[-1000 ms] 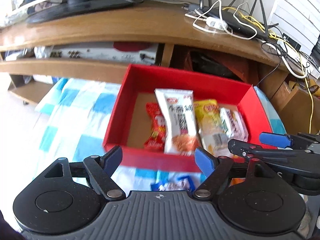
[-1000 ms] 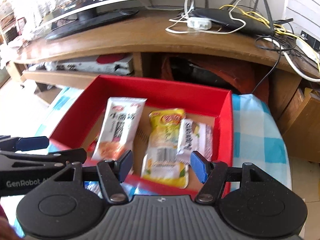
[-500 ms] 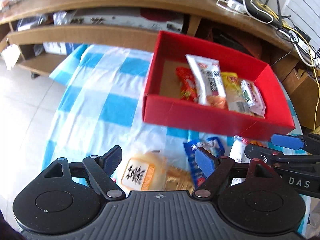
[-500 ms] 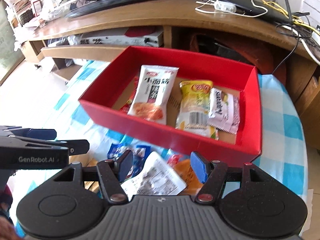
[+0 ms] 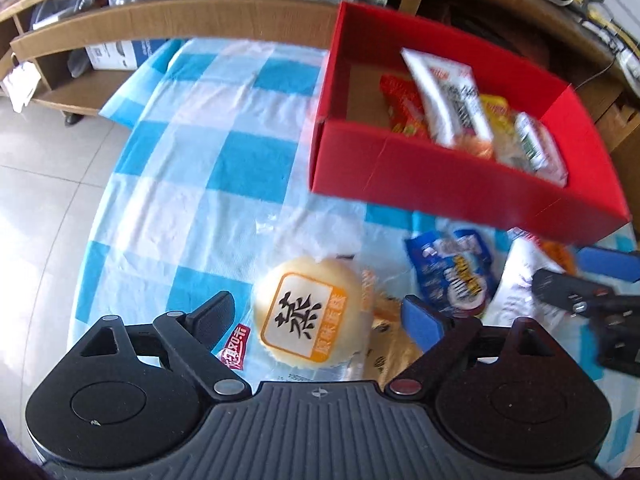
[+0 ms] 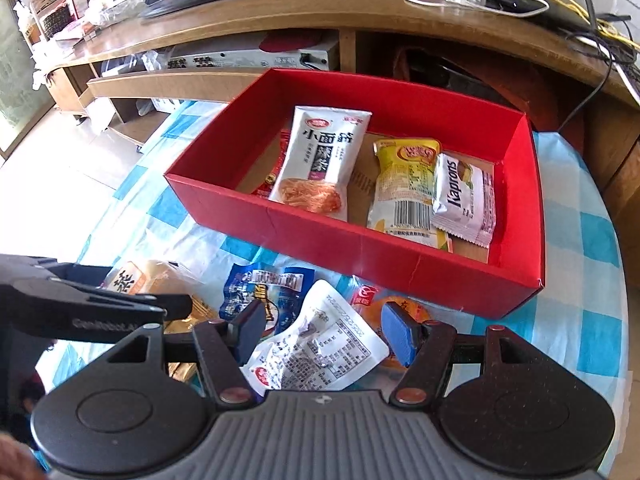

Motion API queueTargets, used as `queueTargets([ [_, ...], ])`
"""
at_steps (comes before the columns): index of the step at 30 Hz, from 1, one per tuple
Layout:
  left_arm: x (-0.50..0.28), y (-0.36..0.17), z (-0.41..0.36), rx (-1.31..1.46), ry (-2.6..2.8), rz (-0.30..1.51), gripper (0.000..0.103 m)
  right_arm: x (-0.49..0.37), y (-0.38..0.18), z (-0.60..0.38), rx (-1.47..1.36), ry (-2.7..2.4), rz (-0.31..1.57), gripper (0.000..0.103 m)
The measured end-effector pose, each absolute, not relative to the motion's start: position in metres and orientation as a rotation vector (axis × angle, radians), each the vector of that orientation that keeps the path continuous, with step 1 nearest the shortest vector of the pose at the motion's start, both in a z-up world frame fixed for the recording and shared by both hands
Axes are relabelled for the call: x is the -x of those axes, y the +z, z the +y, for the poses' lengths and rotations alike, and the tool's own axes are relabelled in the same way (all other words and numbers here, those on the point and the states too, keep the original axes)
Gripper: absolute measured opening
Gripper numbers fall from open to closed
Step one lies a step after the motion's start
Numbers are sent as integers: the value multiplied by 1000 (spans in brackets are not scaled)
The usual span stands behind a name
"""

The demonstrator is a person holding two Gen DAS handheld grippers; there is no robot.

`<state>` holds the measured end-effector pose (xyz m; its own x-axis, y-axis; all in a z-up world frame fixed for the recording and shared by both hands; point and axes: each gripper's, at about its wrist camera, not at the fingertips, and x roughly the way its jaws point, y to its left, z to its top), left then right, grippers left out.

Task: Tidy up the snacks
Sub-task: 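Grasp the wrapped round bun with the left tool while the right tool grasps the clear sausage packet, then carry the bun and sausage packet over the red box and lower them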

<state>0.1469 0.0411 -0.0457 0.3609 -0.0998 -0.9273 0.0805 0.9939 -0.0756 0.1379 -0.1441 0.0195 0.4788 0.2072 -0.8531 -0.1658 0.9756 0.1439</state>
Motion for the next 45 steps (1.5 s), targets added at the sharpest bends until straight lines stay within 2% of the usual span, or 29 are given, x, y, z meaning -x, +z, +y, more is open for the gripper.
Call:
queueTargets([
  [1,-147,-49,41,17,-120,1207,84,-138,18,-145,-45,222,1055,84],
  [2,-147,-49,41,8,-118,1206,84,-138,17,-147,-49,218,1063,84],
  [4,-145,-46,39,-2,-122,1200,70,-139,14,-150,-63,211,1078,84],
  [7,-143,-42,40,12,-133,1197,67,-139,9,-155,-113,201,1107,84],
  [12,-137,-41,41,11,-143,1198,66,-135,4,-154,-157,170,1142,89],
  [20,-133,-42,45,24,-158,1199,66,-121,9,-161,-322,133,1174,89],
  [30,-128,-43,45,27,-163,1196,67,-139,-24,-124,-234,83,1196,89],
  [31,-128,-43,45,23,-164,1194,67,-137,-22,-121,-200,88,1190,85],
  [32,-127,-43,45,20,-166,1193,67,-135,-21,-121,-179,96,1187,77],
  [33,-127,-43,44,18,-169,1194,67,-132,-20,-123,-177,109,1185,75],
  [45,-121,-33,38,17,-184,1177,65,-105,3,-154,-178,161,1149,71],
])
